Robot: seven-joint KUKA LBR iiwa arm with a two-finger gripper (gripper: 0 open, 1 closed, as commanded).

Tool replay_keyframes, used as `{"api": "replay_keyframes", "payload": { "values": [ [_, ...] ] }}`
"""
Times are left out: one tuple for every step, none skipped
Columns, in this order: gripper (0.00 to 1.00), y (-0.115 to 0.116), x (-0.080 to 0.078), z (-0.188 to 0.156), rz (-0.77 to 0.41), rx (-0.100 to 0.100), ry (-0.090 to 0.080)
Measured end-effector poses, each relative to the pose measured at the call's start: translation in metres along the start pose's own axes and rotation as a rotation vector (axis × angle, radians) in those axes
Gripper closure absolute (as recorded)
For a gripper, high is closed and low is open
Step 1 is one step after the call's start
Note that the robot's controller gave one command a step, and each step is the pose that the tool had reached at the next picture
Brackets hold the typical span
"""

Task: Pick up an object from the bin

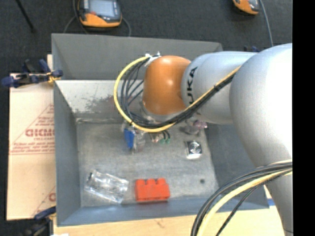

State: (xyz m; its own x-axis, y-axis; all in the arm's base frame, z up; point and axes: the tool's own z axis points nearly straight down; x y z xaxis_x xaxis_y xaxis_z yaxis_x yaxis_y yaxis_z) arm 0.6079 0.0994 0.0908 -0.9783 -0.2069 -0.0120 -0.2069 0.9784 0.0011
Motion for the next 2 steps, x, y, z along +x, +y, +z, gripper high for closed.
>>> {"api": "replay_keyframes", "payload": {
  "values": [
    [1.0, -0.001, -0.004, -0.056, 0.004, 0.001, 0.001],
    [1.0, -0.002, -0.006, -0.097, 0.008, 0.002, 0.002]
  ]
}}
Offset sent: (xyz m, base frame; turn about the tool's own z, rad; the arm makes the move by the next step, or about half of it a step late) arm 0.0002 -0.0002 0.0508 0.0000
